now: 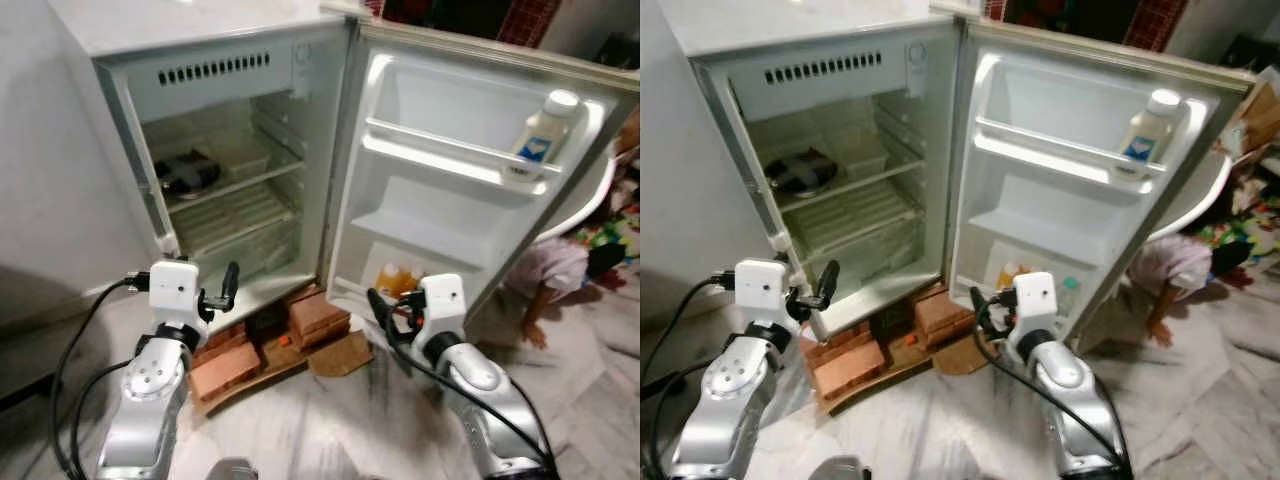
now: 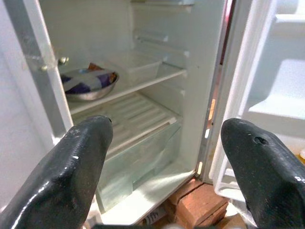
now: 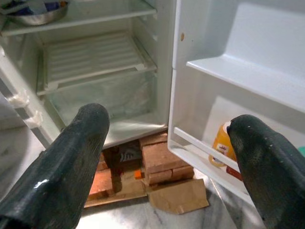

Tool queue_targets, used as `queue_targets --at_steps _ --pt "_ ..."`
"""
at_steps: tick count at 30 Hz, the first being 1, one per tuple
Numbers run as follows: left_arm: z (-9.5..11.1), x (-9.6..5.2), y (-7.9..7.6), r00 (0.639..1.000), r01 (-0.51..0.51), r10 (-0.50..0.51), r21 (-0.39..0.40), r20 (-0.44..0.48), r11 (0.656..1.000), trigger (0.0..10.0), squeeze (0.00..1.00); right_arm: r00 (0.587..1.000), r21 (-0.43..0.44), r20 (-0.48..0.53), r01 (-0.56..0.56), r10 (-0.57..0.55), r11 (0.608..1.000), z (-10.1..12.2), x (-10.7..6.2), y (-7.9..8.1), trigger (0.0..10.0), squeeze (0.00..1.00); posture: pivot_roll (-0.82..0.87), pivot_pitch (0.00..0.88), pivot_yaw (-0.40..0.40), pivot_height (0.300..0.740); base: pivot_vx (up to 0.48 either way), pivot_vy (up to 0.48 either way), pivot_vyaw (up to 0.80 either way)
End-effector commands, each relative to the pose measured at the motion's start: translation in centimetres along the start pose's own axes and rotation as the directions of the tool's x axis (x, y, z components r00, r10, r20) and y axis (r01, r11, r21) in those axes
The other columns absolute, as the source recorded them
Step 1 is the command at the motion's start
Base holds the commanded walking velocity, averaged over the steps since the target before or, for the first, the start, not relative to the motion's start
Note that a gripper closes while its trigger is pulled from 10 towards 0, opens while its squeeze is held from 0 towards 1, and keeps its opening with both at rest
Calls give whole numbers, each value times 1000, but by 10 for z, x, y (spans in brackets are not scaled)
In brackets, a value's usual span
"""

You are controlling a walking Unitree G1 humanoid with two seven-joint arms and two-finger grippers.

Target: Restocking fridge

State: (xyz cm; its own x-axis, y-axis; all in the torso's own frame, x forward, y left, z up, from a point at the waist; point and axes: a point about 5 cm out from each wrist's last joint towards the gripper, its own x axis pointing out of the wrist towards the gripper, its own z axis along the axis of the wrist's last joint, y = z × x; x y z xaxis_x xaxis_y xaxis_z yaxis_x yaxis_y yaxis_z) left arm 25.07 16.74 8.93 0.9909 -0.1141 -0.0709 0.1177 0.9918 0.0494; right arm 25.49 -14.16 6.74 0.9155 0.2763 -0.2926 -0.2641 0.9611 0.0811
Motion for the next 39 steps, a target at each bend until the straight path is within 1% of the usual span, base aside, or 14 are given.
queue_targets --at_steps 1,8,13,22,28,30,31,32,33,35,36,38,39 --pt "3 3 -4 1000 20 -20 2 11 1000 10000 0 1000 -24 15 13 -13 1000 4 -1 -5 10000 0 83 0 -53 740 0 -322 0" --pt "3 3 -5 1000 23 -23 1 14 1000 10000 0 999 -40 32 -12 13 999 6 -1 -3 10000 0 83 0 -54 740 0 -393 0" --pt "3 4 -6 999 31 -31 -1 15 1000 10000 0 999 -44 43 -20 22 999 8 0 -1 10000 0 84 0 -53 740 0 -419 700" --pt "3 6 -8 999 41 -41 7 14 999 10000 0 998 -49 52 -26 29 998 9 2 0 10000 0 83 0 -54 740 292 -379 768" --pt "3 7 -9 999 45 -45 6 12 999 10000 0 999 -30 39 -36 37 999 7 2 1 10000 0 83 0 -55 740 307 -364 70" --pt "2 7 -9 999 46 -46 7 9 999 10000 0 998 -17 18 -56 56 998 3 2 1 10000 0 84 0 -56 740 306 -366 0" --pt "2 7 -10 999 49 -49 4 5 999 10000 0 996 -8 -12 -89 89 996 -1 2 1 10000 0 84 0 -56 740 247 -409 0" --pt "2 7 -10 999 49 -49 4 5 999 10000 0 996 -8 -12 -89 89 996 -1 2 1 10000 0 84 0 -56 740 247 -409 0" --pt "2 8 -10 999 52 -52 1 2 999 10000 0 992 -6 -38 -118 118 993 -4 1 3 10000 0 84 0 -57 740 0 -450 0" --pt "1 8 -12 998 56 -56 -10 -5 998 10000 0 984 13 -57 -170 170 985 -6 0 6 10000 0 84 0 -56 740 0 -480 0" --pt "0 8 -14 998 66 -67 -30 -15 997 10000 0 962 31 -119 -244 246 969 -12 -2 11 10000 0 84 0 -56 740 0 -480 0" --pt "0 7 -17 997 79 -80 -39 -18 996 10000 0 940 30 -188 -283 284 959 -19 -5 13 10000 0 82 0 -56 740 0 -480 0" --pt "-1 7 -20 995 95 -96 -49 -23 994 10000 0 913 -5 -271 -319 306 948 -29 -8 12 10000 0 82 0 -57 740 0 -461 0"
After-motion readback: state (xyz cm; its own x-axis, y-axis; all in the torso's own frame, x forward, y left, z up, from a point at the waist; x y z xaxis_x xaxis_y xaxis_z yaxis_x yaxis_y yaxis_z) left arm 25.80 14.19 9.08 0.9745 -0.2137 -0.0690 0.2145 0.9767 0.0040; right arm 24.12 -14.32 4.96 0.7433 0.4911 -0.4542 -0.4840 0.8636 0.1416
